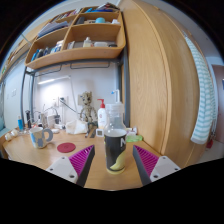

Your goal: Pour water

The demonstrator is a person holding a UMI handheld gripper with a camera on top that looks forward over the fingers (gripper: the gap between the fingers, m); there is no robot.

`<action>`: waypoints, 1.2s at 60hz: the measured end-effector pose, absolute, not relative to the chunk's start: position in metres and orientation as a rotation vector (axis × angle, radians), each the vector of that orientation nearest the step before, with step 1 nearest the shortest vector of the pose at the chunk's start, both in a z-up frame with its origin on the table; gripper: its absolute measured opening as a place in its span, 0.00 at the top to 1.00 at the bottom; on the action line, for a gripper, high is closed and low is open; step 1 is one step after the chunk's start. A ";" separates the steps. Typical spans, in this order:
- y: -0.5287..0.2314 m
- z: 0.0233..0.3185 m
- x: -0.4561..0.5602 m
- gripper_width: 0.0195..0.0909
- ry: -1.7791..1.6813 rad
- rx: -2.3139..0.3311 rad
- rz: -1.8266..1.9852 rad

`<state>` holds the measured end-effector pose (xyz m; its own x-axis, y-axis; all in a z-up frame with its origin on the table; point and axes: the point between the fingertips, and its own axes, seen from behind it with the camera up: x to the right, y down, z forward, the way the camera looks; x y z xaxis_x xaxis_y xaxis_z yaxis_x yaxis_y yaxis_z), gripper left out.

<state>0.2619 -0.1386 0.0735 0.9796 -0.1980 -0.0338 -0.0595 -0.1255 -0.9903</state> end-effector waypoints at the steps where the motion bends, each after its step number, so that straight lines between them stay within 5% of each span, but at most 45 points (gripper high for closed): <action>1: -0.134 0.074 0.264 0.18 0.187 -1.692 -0.121; 12: -0.095 0.081 0.278 0.24 0.126 -1.663 -0.179; 22: -0.083 0.086 0.272 0.66 0.108 -1.632 -0.179; 29: -0.080 0.088 0.271 0.72 0.103 -1.620 -0.178; 38: -0.081 0.089 0.274 0.92 0.141 -1.605 -0.161; 54: -0.075 0.091 0.264 0.93 0.075 -1.637 -0.211; 72: -0.019 0.130 0.154 0.93 -0.546 -1.599 -0.614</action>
